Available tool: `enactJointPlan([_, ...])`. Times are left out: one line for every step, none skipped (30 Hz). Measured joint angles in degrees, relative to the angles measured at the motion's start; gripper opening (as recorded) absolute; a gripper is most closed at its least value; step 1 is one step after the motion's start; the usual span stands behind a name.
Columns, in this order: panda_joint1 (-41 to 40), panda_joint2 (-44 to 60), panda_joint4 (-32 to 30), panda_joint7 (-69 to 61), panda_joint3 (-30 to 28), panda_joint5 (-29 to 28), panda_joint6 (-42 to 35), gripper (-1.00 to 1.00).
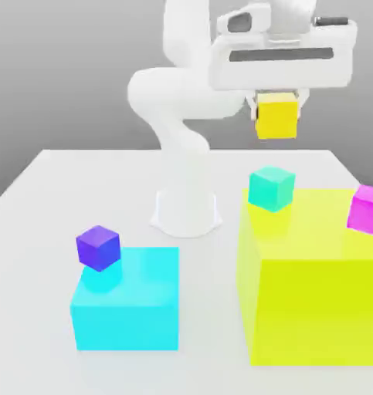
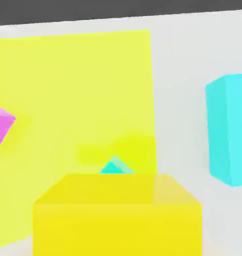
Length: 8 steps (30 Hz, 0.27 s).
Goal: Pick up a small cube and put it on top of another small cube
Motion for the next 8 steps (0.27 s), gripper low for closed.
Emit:
enactJointPlan([0.23, 0.44, -1.6, -0.11, 0.73, 0.57, 2.01, -1.0])
enactJointPlan([0.44, 0.97, -3.26, -0.24, 1.48, 1.21, 4.18, -1.0])
enactJointPlan([0.61, 1.43, -4.62, -0.35, 2.09, 1.76, 5.99, 1.0])
enactJointPlan([0.61, 1.43, -4.62, -0.35, 2.09, 1.76, 5.99, 1.0])
enactJointPlan([0.61, 1.43, -4.62, -0.35, 2.09, 1.76, 5.99, 1.0])
enactJointPlan([0.61, 1.43, -4.62, -0.35, 2.09, 1.76, 5.99, 1.0])
enactJointPlan([0.61, 1.43, -4.62, -0.35, 2.09, 1.76, 5.99, 1.0])
enactJointPlan([0.61, 1.43, -4.62, -0.35, 2.09, 1.76, 5.99, 1.0])
